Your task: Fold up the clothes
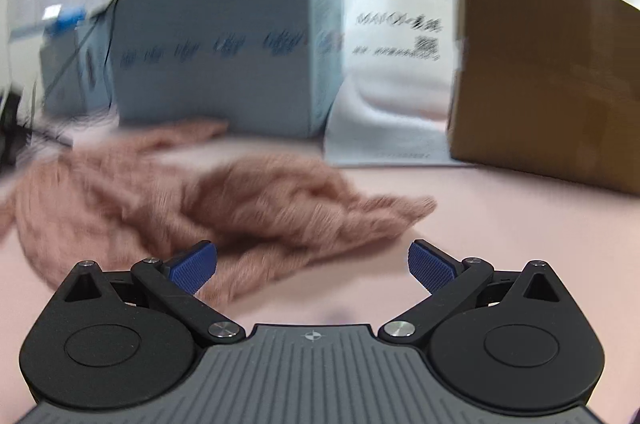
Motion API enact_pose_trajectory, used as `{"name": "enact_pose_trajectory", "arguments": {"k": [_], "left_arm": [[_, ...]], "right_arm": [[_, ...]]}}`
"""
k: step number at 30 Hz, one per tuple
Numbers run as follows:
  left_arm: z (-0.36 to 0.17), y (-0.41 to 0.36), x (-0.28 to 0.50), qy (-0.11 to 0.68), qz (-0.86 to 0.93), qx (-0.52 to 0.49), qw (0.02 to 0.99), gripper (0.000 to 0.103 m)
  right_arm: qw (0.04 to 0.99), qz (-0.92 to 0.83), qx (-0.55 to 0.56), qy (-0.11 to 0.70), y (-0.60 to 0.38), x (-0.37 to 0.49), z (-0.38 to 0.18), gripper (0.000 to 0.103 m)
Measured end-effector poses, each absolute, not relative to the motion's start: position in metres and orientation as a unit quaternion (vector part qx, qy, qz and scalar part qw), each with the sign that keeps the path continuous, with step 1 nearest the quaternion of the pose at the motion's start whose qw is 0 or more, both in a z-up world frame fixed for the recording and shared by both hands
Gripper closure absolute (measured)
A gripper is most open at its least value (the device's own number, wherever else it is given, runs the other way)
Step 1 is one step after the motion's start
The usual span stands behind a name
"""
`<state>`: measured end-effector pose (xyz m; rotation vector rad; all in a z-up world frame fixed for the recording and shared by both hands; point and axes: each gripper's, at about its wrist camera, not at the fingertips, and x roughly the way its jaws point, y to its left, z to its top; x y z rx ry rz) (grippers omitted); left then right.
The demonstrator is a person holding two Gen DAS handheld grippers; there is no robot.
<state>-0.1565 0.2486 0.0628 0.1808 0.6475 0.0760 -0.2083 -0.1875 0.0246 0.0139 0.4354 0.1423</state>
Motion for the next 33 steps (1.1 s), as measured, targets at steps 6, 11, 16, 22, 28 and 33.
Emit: {"name": "enact_pose_trajectory", "arguments": {"k": [6, 11, 16, 22, 28, 33], "left_arm": [[0.030, 0.216, -0.132, 0.334, -0.029, 0.061, 0.940, 0.021], [0.009, 0.219, -0.129, 0.314, -0.044, 0.011, 0.948, 0.011], [0.008, 0.219, -0.130, 0.314, -0.047, 0.008, 0.948, 0.008], [0.008, 0.221, -0.129, 0.315, -0.049, 0.006, 0.948, 0.008], [0.008, 0.222, -0.130, 0.314, -0.050, 0.004, 0.948, 0.007], [0.008, 0.222, -0.130, 0.313, -0.051, 0.004, 0.948, 0.007]], "right_arm": [[0.965, 0.063, 0.009, 0.254, -0.193, -0.193, 0.017, 0.000], [0.953, 0.105, 0.048, 0.282, -0.198, -0.185, 0.013, 0.014], [0.940, 0.124, 0.110, 0.297, -0.199, -0.176, 0.009, 0.033], [0.940, 0.135, 0.093, 0.300, -0.178, -0.164, 0.009, 0.060], [0.942, 0.123, 0.125, 0.285, -0.190, -0.173, 0.010, 0.093], [0.961, 0.114, 0.124, 0.219, -0.201, -0.222, 0.030, 0.094]]}}
